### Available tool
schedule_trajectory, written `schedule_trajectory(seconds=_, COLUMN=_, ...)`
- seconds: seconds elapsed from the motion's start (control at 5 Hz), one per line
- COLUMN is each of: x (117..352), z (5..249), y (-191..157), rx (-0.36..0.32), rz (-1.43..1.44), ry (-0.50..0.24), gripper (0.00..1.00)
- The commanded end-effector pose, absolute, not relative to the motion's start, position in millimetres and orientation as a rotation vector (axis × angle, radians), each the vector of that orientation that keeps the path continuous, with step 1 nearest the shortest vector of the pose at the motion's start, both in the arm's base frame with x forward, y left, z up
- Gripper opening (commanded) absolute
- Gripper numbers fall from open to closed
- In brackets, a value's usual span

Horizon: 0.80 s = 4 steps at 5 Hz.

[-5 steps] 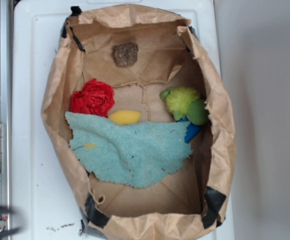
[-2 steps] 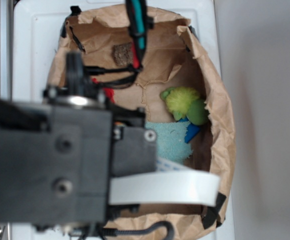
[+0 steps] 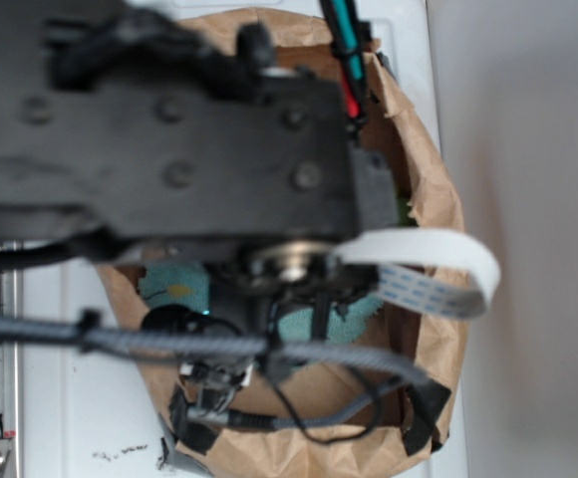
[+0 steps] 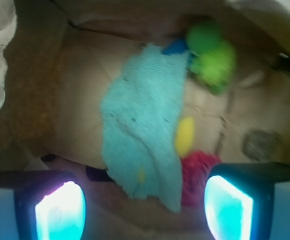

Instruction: Grab the blue cloth.

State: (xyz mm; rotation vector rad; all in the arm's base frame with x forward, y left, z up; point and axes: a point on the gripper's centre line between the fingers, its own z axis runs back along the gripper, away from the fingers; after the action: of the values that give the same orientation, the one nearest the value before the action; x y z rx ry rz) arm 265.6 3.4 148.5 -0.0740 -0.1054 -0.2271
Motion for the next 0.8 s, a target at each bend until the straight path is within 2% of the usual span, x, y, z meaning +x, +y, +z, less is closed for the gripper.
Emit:
schedule_trajectory(seconds=0.0, x=292.7, z=146.4, y=-2.3, rx=-0.136, rz=-0.292, ry=-0.183, gripper=1.00)
schedule_trajectory(seconds=0.6, x=289.9, z=120.6, y=-28.4, rx=-0.121, rz=-0.326, ry=-0.186, gripper=1.00)
